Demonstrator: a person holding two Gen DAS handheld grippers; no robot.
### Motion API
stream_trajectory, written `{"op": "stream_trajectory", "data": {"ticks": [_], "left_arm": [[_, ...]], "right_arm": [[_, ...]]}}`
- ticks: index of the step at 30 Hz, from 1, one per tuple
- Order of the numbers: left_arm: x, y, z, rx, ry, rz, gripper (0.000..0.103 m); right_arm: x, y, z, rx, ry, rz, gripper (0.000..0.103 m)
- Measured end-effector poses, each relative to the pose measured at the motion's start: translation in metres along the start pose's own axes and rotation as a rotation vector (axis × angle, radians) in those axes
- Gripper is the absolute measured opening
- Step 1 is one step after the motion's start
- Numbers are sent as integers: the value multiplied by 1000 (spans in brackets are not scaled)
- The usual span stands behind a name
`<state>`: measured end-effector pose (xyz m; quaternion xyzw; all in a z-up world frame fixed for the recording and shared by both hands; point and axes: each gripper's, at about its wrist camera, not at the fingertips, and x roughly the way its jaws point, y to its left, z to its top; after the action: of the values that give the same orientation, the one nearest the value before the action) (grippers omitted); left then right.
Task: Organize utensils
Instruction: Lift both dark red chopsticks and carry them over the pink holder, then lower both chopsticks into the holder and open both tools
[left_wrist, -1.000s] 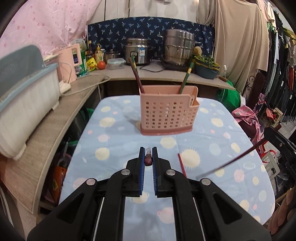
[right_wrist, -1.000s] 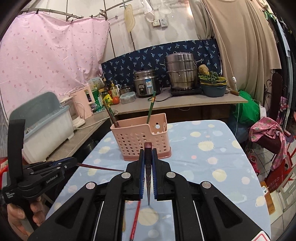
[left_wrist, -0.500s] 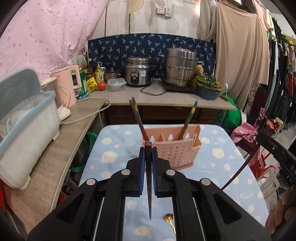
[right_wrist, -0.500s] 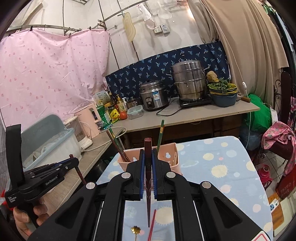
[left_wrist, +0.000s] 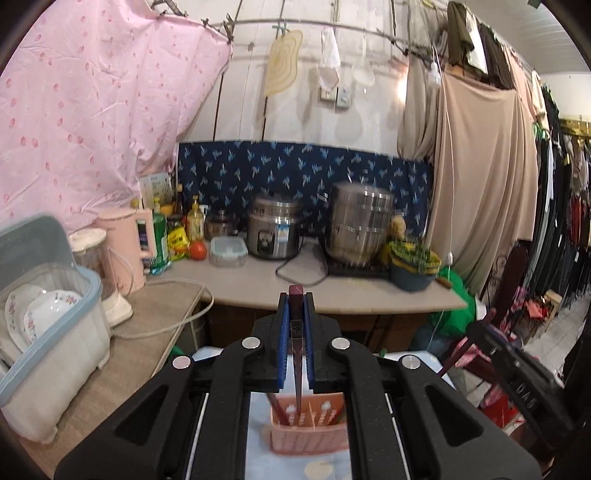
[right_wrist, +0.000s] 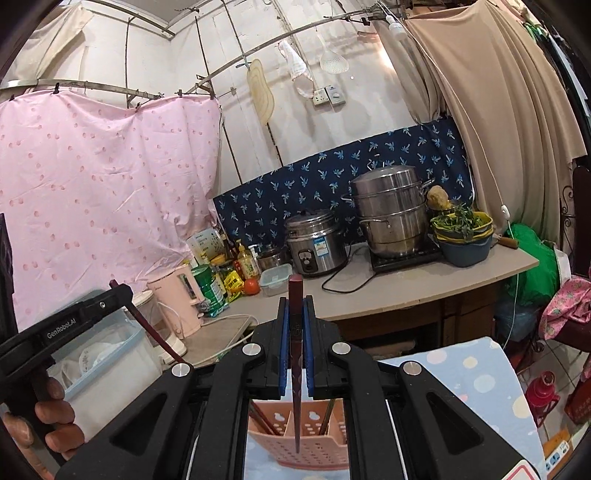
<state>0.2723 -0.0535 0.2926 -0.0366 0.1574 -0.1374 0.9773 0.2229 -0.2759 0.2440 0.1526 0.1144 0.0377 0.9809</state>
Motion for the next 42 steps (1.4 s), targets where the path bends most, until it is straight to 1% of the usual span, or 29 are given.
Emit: {"op": "stream_trajectory", "data": {"ticks": [3,5,8,14,18,22,28,31,34,39,42], "left_arm": [[14,-2,8,-4,-22,1,7],[24,-4,7,1,-14,3,7],[41,-7,-4,13,6,9,7],[69,-2,-30,5,65,14,7],[79,1,-39,-1,95,17,7],[70,2,-29,-9,66,4,7],[54,-1,-5,0,-17,-3,7],[56,-4,-4,2,-38,-1,7],[69,-2,-12,-3,-12,2,7],[90,1,-35,-6,55,12,7],[96,2,-47,-5,83,10,7]], "right_arm": [[17,0,4,2,-8,-4,7],[29,-1,2,-1,-7,-12,7],[47,-5,-3,4,13,-20,7],[73,-12,-31,8,90,-32,7],[83,-17,-49,-4,132,-42,7],[85,-21,-53,-1,138,-47,7],[87,-24,-56,6,150,-50,7],[89,-25,-58,6,157,-52,7],[90,-26,-60,6,169,-53,7],[93,-30,-65,7,190,-53,7],[95,-32,-70,16,204,-53,7]]}}
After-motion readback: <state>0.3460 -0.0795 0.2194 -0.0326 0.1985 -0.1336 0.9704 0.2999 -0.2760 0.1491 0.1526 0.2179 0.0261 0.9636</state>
